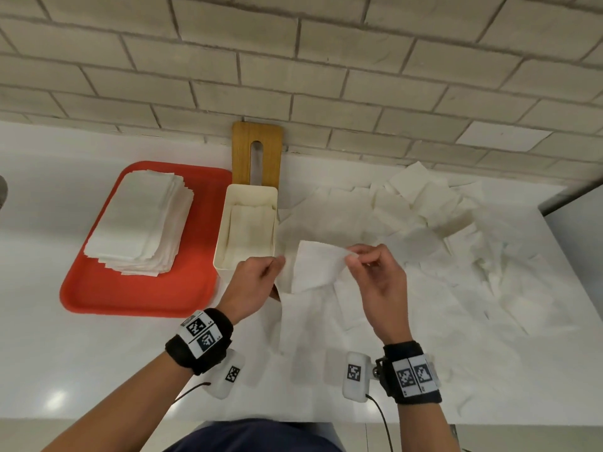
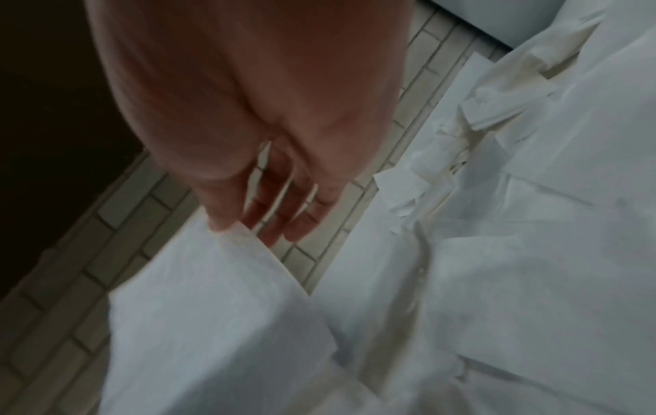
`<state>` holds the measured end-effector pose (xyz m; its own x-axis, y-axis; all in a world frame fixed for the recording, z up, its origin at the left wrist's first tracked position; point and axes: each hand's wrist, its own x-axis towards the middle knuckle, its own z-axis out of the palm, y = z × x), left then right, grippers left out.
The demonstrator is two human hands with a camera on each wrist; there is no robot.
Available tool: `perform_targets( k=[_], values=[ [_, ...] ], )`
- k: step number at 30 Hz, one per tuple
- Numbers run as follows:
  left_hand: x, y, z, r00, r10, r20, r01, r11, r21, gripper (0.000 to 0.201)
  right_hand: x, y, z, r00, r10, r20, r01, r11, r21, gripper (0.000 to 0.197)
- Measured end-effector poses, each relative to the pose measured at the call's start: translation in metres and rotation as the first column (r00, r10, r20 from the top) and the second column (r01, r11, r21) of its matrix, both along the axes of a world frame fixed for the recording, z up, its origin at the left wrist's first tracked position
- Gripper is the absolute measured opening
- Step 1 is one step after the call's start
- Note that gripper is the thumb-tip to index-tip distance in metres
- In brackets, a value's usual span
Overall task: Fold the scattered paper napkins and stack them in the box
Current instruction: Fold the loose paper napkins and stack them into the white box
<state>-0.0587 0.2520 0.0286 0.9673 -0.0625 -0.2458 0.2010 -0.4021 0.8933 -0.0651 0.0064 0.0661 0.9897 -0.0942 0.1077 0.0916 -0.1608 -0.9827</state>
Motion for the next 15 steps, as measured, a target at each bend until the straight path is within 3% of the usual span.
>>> perform_targets(
  k=[3,6,9,12,15],
  values=[
    [0.001,0.003,0.006,0.993,-0.091,-0.076,0.095,0.994,0.052,0.029,-0.001,0.003,0.029,0.996,-0.042,0.074,0.038,0.998,0.057,0.014],
    [0.003,0.001,0.013,0.992,-0.081,-0.094,0.07,0.991,-0.112,0.012,0.007,0.018,0.045,0.985,-0.126,0.119,0.119,0.991,0.064,0.009],
    [0.0,0.0,0.004,0.99,-0.075,-0.12,0.062,0.992,-0.11,0.045,0.02,0.033,0.053,0.97,-0.211,0.124,0.201,0.976,0.086,0.007],
    [-0.01,-0.004,-0.018,0.96,-0.206,-0.189,0.223,0.972,0.072,0.077,0.027,0.032,0.047,0.977,-0.192,0.095,0.183,0.978,0.097,0.013],
    [-0.018,-0.02,-0.03,0.923,-0.278,-0.265,0.323,0.936,0.143,0.106,0.028,0.02,0.031,0.982,-0.181,-0.045,0.184,0.98,0.071,0.021]
  ],
)
